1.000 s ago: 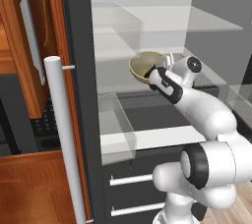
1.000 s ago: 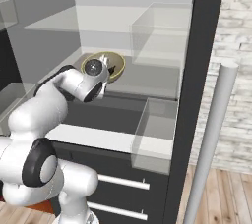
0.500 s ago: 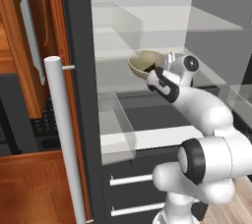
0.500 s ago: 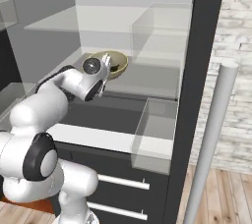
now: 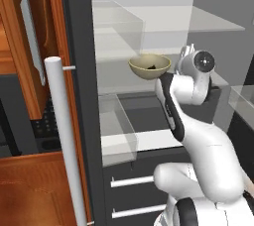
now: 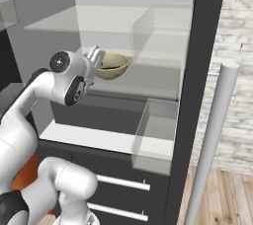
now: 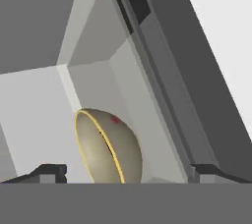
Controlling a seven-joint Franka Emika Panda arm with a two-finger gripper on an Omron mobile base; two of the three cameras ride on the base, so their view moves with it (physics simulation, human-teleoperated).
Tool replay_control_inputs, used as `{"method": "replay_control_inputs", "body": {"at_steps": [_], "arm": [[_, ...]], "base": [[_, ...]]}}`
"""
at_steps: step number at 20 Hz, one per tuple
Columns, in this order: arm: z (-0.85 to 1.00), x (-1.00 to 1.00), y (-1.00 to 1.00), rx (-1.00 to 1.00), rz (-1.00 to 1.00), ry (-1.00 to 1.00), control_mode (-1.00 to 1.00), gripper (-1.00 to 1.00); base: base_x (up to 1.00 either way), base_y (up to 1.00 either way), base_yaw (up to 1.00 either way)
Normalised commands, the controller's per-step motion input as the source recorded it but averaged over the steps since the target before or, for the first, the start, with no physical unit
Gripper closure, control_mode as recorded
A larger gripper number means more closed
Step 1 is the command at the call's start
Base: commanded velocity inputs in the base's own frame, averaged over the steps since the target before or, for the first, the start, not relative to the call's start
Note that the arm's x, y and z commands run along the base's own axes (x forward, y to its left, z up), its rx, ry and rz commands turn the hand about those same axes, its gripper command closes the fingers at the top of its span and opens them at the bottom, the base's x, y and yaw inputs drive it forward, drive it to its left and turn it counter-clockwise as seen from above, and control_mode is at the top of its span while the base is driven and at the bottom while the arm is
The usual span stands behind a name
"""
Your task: Move the glass cup from next to the sink to the open cabinet. Then, move the bowl with the eggplant to the fridge to clear the area for faucet cleaning.
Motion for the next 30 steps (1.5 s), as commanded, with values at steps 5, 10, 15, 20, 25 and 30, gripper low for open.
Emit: {"method": "replay_control_inputs", "body": {"at_steps": [5,10,15,20,25,30], "arm": [[0.6,-1.0,-0.08,0.24,-0.1,0.08,-1.0,-1.0],[0.01,-0.4,0.0,0.08,-0.02,0.01,1.0,-1.0],[0.0,0.0,0.0,0.0,0.0,0.0,1.0,-1.0],[0.0,0.0,0.0,0.0,0.0,0.0,1.0,-1.0],[0.0,0.0,0.0,0.0,0.0,0.0,1.0,-1.0],[0.0,0.0,0.0,0.0,0.0,0.0,1.0,-1.0]], "base": [[0.0,0.0,0.0],[-0.6,0.0,0.0],[-1.0,0.08,0.0],[-1.0,0.23,0.0],[-1.0,0.7,-0.07],[-1.0,1.0,-0.26]]}}
